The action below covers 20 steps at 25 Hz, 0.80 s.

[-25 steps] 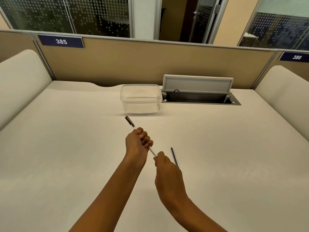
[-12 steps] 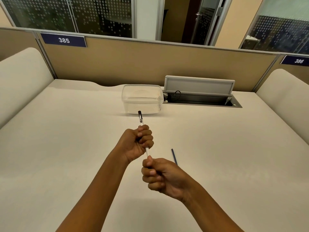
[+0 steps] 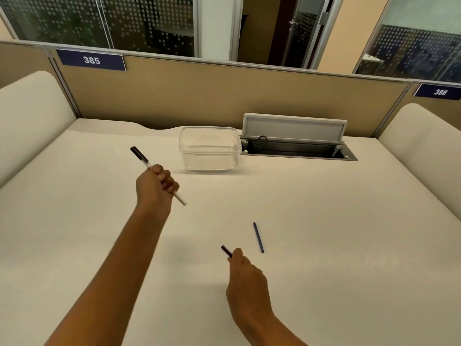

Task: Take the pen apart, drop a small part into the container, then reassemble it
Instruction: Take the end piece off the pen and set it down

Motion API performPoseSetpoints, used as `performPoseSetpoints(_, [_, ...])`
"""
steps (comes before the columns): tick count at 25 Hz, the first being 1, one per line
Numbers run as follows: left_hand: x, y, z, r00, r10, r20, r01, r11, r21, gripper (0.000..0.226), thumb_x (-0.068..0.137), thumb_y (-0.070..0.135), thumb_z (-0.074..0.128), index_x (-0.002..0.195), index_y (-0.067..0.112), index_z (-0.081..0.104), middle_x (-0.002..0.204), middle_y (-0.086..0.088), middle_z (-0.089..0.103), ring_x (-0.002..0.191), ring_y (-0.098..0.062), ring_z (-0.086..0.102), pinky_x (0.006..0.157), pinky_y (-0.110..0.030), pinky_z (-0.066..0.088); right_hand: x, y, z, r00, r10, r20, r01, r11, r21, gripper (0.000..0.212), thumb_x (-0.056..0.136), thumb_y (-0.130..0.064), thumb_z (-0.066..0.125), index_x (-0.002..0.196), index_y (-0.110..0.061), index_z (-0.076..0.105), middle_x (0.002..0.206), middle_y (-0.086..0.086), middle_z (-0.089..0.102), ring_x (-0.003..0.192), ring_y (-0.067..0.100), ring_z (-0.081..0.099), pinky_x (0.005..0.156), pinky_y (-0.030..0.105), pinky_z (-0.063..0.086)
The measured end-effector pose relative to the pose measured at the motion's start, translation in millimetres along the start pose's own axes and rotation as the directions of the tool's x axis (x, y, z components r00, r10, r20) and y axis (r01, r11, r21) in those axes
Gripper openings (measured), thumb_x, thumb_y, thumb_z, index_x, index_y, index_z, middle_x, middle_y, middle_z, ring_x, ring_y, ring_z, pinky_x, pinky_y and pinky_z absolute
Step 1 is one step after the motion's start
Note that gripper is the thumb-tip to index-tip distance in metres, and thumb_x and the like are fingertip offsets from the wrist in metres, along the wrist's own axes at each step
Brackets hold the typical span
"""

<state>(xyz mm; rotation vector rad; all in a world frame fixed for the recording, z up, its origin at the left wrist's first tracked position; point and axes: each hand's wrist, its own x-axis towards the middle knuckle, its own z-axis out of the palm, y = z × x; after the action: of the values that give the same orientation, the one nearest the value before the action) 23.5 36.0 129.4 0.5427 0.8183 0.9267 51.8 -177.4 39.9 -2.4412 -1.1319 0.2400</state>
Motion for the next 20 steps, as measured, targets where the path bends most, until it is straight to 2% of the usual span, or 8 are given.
performPoseSetpoints(3, [-1.0,-0.6,-11.0,0.996,-0.091,0.018,0.092,0.995,-0.045,0.037,0.087,0.000,0.015,0.058,0.017,0.032,0.036,0.008,0.032,0.030,-0.008,0.021,0.036,-0.017,0.021,22.0,6.3,-7.4,0.998,0.025,-0.052,-0.023,0.999,0.047,0.017,0.101,-0.021,0.030,0.101,-0.015,0.046,0.074,-0.006,0.051,0.058,0.007,0.045,0.044,0.014,0.029])
performPoseSetpoints(7, [-8.3,-24.8,-21.3,0.971,-0.236,0.042,0.239,0.963,-0.124,0.038,0.087,0.000,0.015,0.057,0.016,0.031,0.037,0.006,0.032,0.030,-0.009,0.021,0.035,-0.017,0.020,31.8,5.2,-13.3,0.998,-0.018,-0.054,0.027,0.985,0.169,0.021,0.101,-0.021,0.030,0.082,-0.020,0.040,0.067,-0.012,0.041,0.052,0.004,0.038,0.049,0.015,0.030])
performPoseSetpoints(10, [-10.9,-32.5,-27.7,0.953,-0.299,0.037,0.301,0.941,-0.157,0.038,0.089,0.000,0.016,0.058,0.016,0.033,0.038,0.005,0.032,0.030,-0.009,0.021,0.035,-0.018,0.020,30.7,9.5,-13.5,0.991,0.002,-0.136,0.033,0.966,0.258,0.013,0.098,-0.012,0.042,0.089,-0.014,0.050,0.084,-0.007,0.042,0.060,0.002,0.045,0.053,0.006,0.036])
performPoseSetpoints(12, [-14.0,-38.7,-30.7,0.944,-0.328,0.041,0.330,0.929,-0.167,0.038,0.087,-0.001,0.015,0.058,0.016,0.033,0.038,0.005,0.032,0.030,-0.010,0.022,0.036,-0.018,0.020,31.0,12.1,-13.6,0.979,0.098,-0.177,-0.009,0.895,0.446,0.005,0.095,-0.006,0.050,0.093,-0.010,0.051,0.084,-0.002,0.043,0.069,0.003,0.055,0.063,0.000,0.041])
performPoseSetpoints(13, [-15.4,-41.8,-32.2,0.939,-0.341,0.045,0.344,0.923,-0.171,0.038,0.088,-0.001,0.015,0.058,0.016,0.033,0.038,0.005,0.033,0.030,-0.010,0.022,0.036,-0.017,0.020,30.6,13.8,-14.4,0.968,0.119,-0.219,0.000,0.878,0.478,0.010,0.092,-0.002,0.053,0.100,-0.008,0.055,0.083,-0.001,0.041,0.073,0.001,0.057,0.072,0.001,0.043])
performPoseSetpoints(15, [-17.8,-47.0,-35.2,0.930,-0.363,0.052,0.366,0.914,-0.175,0.038,0.088,0.000,0.015,0.058,0.016,0.033,0.038,0.005,0.033,0.029,-0.010,0.022,0.035,-0.017,0.021,29.4,17.1,-13.5,0.946,0.066,-0.316,0.070,0.913,0.401,0.033,0.087,0.005,0.059,0.117,-0.006,0.059,0.080,-0.003,0.038,0.079,-0.009,0.054,0.083,0.004,0.043])
performPoseSetpoints(17, [-20.3,-51.2,-37.4,0.923,-0.382,0.049,0.384,0.907,-0.175,0.037,0.086,-0.001,0.015,0.058,0.016,0.033,0.038,0.005,0.033,0.030,-0.010,0.022,0.035,-0.018,0.021,30.9,20.1,-11.3,0.929,0.028,-0.369,0.108,0.933,0.344,0.040,0.085,0.005,0.062,0.121,-0.011,0.061,0.077,-0.003,0.038,0.078,-0.014,0.050,0.076,-0.003,0.037])
performPoseSetpoints(20, [-24.1,-57.7,-40.4,0.917,-0.396,0.049,0.399,0.903,-0.157,0.037,0.086,-0.001,0.015,0.059,0.016,0.033,0.038,0.006,0.033,0.030,-0.009,0.023,0.035,-0.018,0.022,35.6,24.1,-2.6,0.949,0.066,-0.309,0.036,0.949,0.314,0.022,0.087,-0.010,0.064,0.107,-0.019,0.068,0.076,-0.006,0.048,0.063,0.002,0.051,0.058,0.003,0.036])
